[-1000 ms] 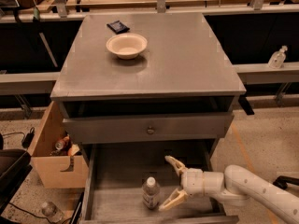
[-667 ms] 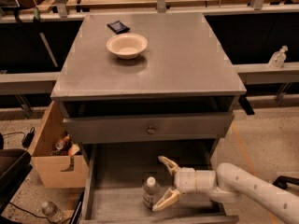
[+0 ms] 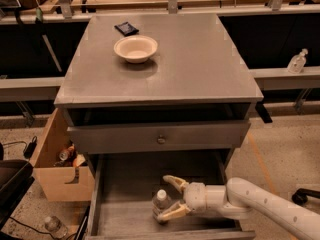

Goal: Pick blue plastic bottle from middle drawer and place on counter

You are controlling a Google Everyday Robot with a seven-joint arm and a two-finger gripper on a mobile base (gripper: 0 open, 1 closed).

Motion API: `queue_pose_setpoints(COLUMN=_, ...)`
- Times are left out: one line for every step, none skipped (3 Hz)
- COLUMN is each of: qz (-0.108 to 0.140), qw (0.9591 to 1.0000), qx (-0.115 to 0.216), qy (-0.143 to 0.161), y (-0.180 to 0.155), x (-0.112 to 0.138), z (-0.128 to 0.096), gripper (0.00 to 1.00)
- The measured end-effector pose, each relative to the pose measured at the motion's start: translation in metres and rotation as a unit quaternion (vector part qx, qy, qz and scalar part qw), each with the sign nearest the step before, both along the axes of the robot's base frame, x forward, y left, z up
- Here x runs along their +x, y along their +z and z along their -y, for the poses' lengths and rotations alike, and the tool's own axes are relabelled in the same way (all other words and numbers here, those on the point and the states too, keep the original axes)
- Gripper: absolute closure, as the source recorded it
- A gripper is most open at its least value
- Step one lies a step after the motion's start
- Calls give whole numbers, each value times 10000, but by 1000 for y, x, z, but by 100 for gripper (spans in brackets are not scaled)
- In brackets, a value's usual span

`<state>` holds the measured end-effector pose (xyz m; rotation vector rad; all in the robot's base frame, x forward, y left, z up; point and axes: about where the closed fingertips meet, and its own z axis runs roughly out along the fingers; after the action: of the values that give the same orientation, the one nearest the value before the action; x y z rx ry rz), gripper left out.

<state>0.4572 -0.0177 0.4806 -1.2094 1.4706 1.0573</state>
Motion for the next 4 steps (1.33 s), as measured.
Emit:
queue_pose_setpoints(qz=-6, qw=10000, qx=13, qy=21, y=0, x=-1, z=-3, gripper=55)
queue_pose_setpoints(qz=-8, qw=10000, qx=21, qy=34, y=0, x=-1, z=-4, gripper=78)
queue_pose_setpoints(qz=-11, qw=10000, qx=29, qy=51, y=0, x=-2, z=-6, gripper=99)
queue_pose_setpoints(qz=-12, qw=10000, qx=32, qy=57, y=0, x=-2, z=-7, gripper=100)
